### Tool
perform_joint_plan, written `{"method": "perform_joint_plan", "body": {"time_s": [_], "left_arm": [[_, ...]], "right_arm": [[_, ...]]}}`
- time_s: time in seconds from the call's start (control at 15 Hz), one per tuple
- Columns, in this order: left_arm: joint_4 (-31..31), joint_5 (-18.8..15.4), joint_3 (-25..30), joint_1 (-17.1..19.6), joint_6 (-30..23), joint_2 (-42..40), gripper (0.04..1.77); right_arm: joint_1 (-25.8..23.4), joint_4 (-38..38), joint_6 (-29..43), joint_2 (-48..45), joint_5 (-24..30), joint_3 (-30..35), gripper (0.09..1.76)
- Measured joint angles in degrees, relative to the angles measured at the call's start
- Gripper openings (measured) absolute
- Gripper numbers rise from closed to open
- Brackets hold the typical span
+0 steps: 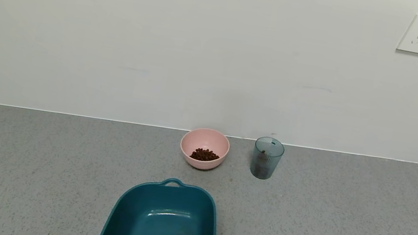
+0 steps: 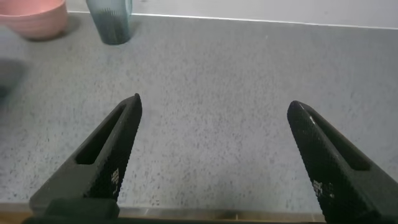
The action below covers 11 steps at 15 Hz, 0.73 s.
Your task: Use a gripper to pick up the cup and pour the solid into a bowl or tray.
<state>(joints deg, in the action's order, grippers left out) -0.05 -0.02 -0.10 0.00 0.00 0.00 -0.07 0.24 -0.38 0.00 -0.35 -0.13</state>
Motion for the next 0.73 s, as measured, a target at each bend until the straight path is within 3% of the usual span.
{"method": "perform_joint_plan", "body": {"time_s": [0.73], "left_arm": [[-0.02,0.02,0.00,0.00,0.00,0.00,1.75]], "right_arm": [[-0.02,0.00,0.48,0.00,0.02,0.13,1.71]]}}
